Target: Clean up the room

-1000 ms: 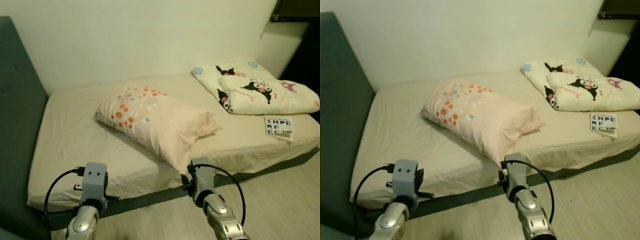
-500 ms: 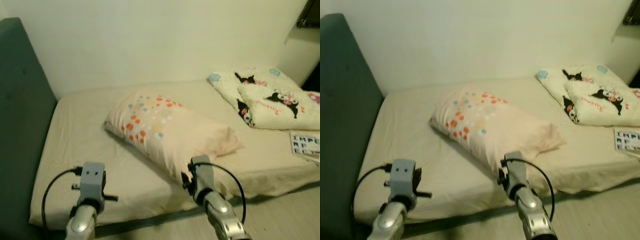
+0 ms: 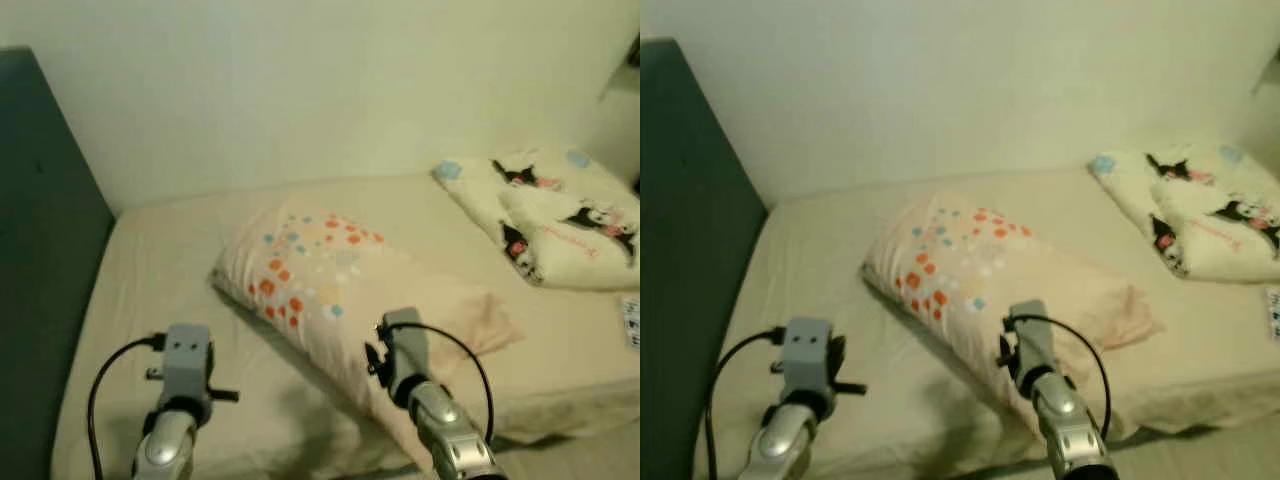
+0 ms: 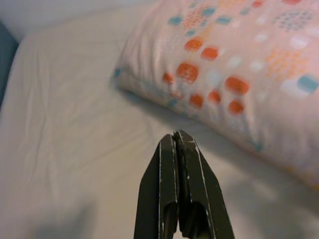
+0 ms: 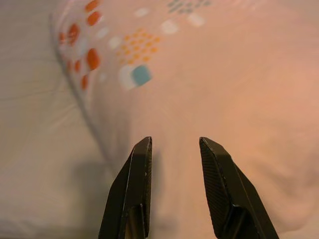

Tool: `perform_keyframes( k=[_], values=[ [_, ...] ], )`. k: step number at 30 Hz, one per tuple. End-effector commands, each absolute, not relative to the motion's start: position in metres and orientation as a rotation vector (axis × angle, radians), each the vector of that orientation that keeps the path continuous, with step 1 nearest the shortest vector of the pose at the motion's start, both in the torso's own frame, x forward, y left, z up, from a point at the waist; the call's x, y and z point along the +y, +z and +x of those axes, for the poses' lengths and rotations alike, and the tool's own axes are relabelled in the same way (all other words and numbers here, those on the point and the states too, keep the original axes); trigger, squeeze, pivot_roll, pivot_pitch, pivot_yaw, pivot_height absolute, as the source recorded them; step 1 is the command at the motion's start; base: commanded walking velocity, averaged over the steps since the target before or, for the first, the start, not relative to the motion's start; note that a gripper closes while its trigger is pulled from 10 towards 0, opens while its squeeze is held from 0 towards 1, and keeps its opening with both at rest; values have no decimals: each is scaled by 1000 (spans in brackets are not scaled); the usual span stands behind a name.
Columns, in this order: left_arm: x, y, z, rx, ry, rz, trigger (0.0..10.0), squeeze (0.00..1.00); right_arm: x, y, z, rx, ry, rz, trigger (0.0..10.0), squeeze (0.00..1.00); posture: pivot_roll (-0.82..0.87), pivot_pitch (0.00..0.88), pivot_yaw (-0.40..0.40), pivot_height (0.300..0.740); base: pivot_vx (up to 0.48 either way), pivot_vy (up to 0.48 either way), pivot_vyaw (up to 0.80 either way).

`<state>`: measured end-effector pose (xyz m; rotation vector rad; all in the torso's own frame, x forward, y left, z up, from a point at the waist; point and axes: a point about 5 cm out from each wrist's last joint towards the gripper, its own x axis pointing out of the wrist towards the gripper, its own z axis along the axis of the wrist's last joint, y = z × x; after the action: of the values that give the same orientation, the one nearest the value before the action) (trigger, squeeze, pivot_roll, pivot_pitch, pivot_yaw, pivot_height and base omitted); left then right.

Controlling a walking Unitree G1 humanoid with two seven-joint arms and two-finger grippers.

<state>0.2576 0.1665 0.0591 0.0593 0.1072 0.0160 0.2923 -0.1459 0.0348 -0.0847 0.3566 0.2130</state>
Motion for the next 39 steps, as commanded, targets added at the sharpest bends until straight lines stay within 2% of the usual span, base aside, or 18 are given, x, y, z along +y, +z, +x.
perform_keyframes(
  k=[1,7,13,17,34,39],
  values=[
    [173,51,251,142,41,63,10000,0,-145,31,290,377,212,-82,10000,0,-36,103,-36,740,0,0,0],
    [176,52,252,143,54,76,10000,0,-144,31,290,378,211,-80,10000,0,-36,106,-32,740,0,0,0],
    [175,51,253,155,50,110,10000,0,-144,30,290,380,209,-78,10000,0,-36,106,-32,740,0,-480,0],
    [173,48,253,178,46,65,10000,0,-144,30,290,384,209,-76,10000,0,-36,106,-32,740,0,0,0],
    [177,46,255,199,56,114,10000,0,-147,34,292,371,173,-59,10000,0,-34,115,-23,740,0,0,0],
    [180,47,254,190,42,84,10000,0,-151,43,299,317,147,-63,10000,0,-34,117,-19,716,0,0,0]
  ],
)
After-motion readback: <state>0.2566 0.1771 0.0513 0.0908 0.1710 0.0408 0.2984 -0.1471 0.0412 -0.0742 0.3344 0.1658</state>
